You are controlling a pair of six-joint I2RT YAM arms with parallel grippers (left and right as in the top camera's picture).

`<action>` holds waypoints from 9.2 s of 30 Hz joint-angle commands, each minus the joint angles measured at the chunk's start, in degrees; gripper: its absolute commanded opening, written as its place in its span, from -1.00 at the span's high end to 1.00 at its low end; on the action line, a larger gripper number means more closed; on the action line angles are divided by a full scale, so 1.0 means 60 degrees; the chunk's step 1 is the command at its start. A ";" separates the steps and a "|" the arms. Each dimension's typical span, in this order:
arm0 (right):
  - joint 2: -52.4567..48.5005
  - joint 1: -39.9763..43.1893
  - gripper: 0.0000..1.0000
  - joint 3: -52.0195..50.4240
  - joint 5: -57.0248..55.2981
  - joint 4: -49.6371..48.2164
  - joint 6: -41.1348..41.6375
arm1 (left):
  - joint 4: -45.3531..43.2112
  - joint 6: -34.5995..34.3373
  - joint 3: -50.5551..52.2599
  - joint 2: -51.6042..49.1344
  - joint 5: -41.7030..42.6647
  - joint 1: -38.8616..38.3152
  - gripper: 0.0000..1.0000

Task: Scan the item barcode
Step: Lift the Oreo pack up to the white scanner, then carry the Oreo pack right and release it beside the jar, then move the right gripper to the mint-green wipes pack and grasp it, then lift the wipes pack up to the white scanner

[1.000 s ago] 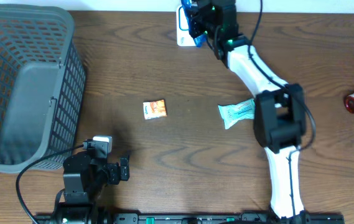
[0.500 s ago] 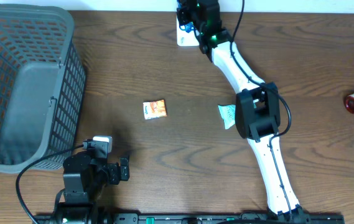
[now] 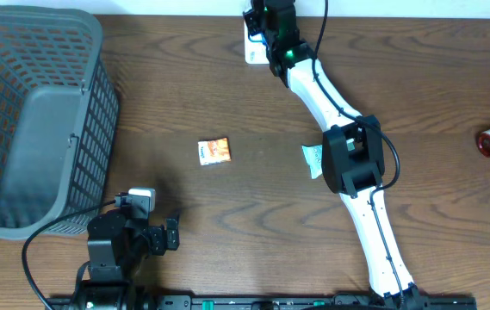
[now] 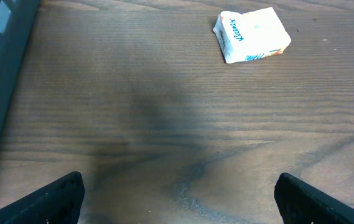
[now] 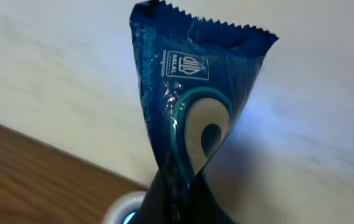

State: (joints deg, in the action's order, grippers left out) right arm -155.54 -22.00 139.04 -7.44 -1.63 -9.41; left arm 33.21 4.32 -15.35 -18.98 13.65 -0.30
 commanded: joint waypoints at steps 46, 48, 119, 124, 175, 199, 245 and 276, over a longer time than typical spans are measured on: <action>0.3432 0.7650 -0.99 -0.2820 -0.2113 0.9857 0.5297 | 0.0004 -0.0015 0.0025 0.0007 0.0117 -0.0007 -0.96; 0.3847 0.7537 -0.98 -0.2637 -0.1053 0.9963 0.4932 | 0.0004 -0.0015 0.0025 0.0007 0.0117 -0.0007 -0.96; 1.0116 0.0459 -0.35 -1.2346 -0.1428 0.7723 -0.3486 | 0.0004 -0.0015 0.0025 0.0007 0.0117 -0.0007 -0.96; 1.0116 0.0266 -0.47 -1.3194 -0.1555 0.7071 -0.3716 | 0.0004 -0.0015 0.0025 0.0007 0.0117 -0.0007 -0.96; 0.9082 -0.0619 0.23 -1.4273 -0.2087 0.5176 -0.2149 | 0.0004 -0.0015 0.0025 0.0007 0.0117 -0.0007 -0.96; 0.9125 0.0397 0.98 -1.1336 1.1387 0.8561 -0.2608 | 0.0004 -0.0015 0.0025 0.0007 0.0117 -0.0007 -0.96; 0.9114 0.0342 0.98 -1.1770 0.6710 0.5938 0.1785 | 0.0004 -0.0015 0.0025 0.0007 0.0117 -0.0007 -0.96; 0.0754 -0.0477 0.98 0.0998 -0.4983 0.6805 -0.3428 | 0.0004 -0.0015 0.0025 0.0007 0.0117 -0.0007 -0.96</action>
State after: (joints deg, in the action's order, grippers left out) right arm -145.38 -23.70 139.72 -27.14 39.53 -20.71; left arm 33.21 4.34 -15.33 -18.98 13.65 -0.30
